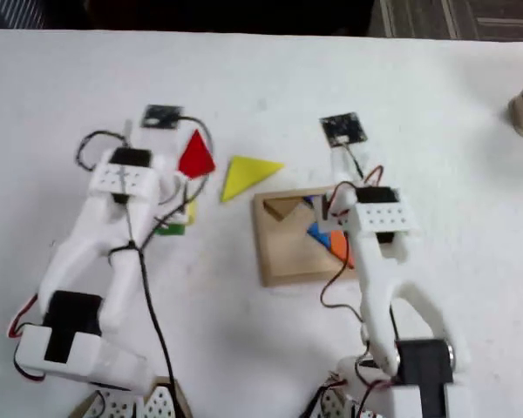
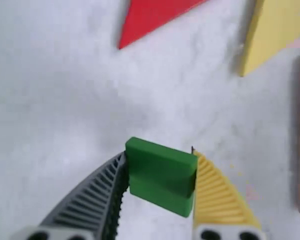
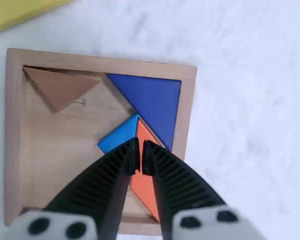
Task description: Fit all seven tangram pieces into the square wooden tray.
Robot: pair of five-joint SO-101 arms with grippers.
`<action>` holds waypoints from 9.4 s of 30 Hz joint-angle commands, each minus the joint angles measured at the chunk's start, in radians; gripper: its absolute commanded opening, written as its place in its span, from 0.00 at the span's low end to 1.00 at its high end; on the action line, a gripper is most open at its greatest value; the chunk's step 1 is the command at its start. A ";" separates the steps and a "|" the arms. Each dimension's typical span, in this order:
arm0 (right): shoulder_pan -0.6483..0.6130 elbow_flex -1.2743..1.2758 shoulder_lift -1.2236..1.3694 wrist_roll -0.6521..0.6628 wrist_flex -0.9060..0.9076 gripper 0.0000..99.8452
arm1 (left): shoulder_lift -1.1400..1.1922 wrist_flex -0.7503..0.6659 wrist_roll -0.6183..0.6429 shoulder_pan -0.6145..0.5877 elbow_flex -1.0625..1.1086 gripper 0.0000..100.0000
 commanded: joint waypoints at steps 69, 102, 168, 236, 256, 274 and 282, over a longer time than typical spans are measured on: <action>0.584 0.427 -0.314 0.230 -0.081 0.02 | 0.593 0.600 0.086 0.176 -1.191 0.35; 0.036 0.075 -0.312 -0.014 0.240 0.02 | -0.131 -0.269 -0.167 -0.156 0.397 0.35; -0.073 -0.040 0.193 -0.049 -0.073 0.02 | -0.139 -0.341 -0.270 -0.160 0.387 0.02; -0.170 0.110 0.053 -0.109 -0.093 0.02 | -0.133 -0.344 -0.270 -0.162 0.387 0.02; -0.124 0.066 0.074 -0.104 -0.093 0.02 | -0.131 -0.341 -0.270 -0.177 0.388 0.02; -0.091 0.015 0.136 -0.054 -0.091 0.02 | -0.133 -0.338 -0.267 -0.177 0.388 0.02; -0.101 0.157 -0.117 -0.057 -0.044 0.02 | -0.140 -0.344 -0.265 -0.177 0.379 0.02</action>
